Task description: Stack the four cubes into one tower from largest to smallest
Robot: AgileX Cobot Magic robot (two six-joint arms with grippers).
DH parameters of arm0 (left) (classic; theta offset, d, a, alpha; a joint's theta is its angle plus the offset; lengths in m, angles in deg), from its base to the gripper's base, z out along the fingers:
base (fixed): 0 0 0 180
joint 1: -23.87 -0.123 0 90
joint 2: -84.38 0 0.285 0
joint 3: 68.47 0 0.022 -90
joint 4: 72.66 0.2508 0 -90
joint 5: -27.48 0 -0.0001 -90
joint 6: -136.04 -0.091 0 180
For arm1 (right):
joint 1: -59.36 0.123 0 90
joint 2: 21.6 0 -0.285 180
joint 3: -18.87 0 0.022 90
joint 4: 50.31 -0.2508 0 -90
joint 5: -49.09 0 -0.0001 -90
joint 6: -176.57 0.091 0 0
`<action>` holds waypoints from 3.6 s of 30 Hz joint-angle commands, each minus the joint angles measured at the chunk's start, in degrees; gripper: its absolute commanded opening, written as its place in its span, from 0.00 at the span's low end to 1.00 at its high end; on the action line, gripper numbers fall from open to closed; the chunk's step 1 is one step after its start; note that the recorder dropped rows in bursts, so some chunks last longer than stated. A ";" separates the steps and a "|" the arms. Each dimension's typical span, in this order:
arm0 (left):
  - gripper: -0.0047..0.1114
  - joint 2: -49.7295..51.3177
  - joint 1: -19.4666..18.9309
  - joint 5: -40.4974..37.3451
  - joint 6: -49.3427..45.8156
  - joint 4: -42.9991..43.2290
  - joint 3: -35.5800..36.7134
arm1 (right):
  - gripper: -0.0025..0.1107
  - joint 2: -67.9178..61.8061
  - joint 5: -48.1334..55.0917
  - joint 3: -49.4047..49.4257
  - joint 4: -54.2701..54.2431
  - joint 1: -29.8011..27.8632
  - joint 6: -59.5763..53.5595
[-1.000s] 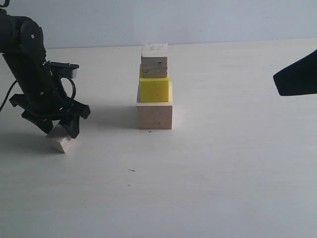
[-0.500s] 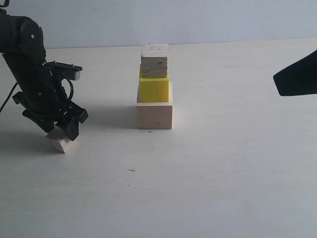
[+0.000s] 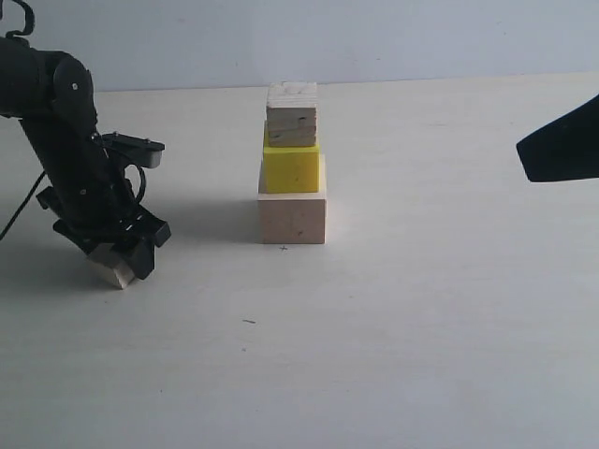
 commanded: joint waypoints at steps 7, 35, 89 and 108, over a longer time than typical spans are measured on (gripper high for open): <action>0.49 -0.27 -0.07 0.66 -0.59 -0.60 0.16 | 0.02 0.21 -0.18 0.15 0.15 0.07 -0.44; 0.04 -20.19 -12.19 -10.53 -81.71 -86.62 0.16 | 0.02 0.21 0.49 0.15 0.15 0.07 -0.44; 0.04 -1.30 -1.76 -16.56 -105.56 -93.91 -9.93 | 0.02 0.21 -5.57 3.68 -0.35 0.07 -0.69; 0.04 1.22 -1.76 -16.56 -104.69 -86.58 -15.42 | 0.02 -3.56 -6.23 4.82 -0.49 0.07 -0.69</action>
